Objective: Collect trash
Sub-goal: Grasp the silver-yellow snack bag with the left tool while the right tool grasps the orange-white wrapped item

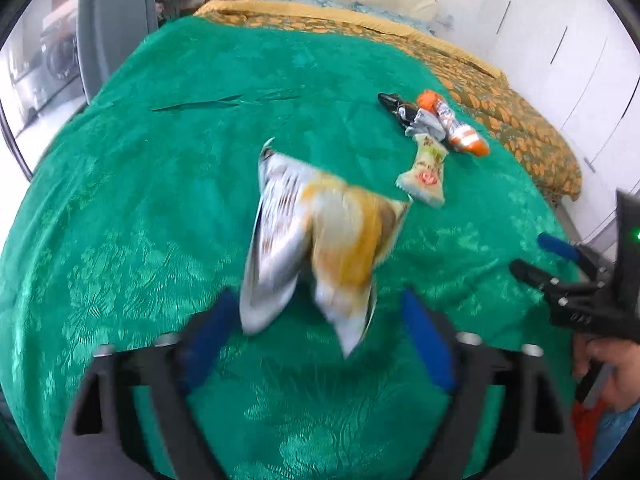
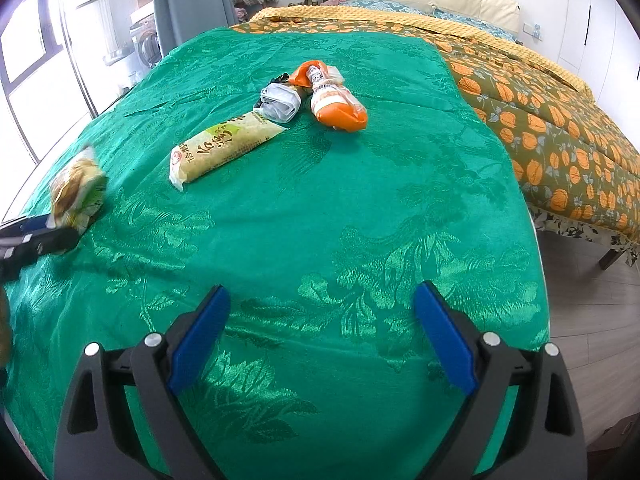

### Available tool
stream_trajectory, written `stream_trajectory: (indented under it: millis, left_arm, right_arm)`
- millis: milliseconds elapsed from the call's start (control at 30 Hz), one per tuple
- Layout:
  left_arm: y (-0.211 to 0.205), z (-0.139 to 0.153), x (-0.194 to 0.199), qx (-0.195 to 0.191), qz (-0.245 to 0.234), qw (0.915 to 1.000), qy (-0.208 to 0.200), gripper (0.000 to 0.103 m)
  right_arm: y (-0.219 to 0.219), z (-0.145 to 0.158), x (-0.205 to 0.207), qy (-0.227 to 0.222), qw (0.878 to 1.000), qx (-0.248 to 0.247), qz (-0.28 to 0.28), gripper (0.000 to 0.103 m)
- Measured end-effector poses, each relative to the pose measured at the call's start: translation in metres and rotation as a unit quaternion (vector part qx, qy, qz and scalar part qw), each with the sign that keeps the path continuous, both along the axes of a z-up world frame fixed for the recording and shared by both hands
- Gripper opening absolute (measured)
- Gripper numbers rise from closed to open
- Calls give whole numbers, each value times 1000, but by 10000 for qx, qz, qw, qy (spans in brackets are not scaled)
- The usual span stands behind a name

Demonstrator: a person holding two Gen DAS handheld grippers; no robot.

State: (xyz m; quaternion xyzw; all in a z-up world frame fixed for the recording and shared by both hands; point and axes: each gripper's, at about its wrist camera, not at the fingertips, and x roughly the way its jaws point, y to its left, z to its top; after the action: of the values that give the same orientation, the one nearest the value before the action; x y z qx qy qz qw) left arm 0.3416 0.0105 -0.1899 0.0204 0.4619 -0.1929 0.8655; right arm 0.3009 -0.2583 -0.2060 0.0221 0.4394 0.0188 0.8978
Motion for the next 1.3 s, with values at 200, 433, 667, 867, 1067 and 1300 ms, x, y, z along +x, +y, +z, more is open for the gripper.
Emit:
stream_trajectory:
  millis: [200, 433, 667, 867, 1067, 1300]
  left_arm:
    - [-24, -7, -6, 775, 8, 9965, -307, 92]
    - [-22, -10, 3, 742, 99, 9969, -249, 95]
    - [-21, -11, 4, 693, 118, 9973, -226, 95]
    - [-20, -11, 4, 690, 119, 9973, -228, 96]
    - [-19, -12, 4, 711, 123, 9971, -244, 96]
    - [-11, -7, -2, 449, -116, 9987, -197, 97]
  right_arm:
    - [-21, 15, 16, -128, 9988, 367, 308, 93]
    - [-39, 40, 111, -81, 9972, 611, 424, 92]
    - [-33, 22, 154, 142, 9987, 358, 331, 43]
    - [-59, 42, 98, -42, 9976, 659, 219, 42]
    - [-58, 44, 9, 304, 9937, 945, 522, 42]
    - [-36, 17, -51, 538, 9946, 594, 665, 57]
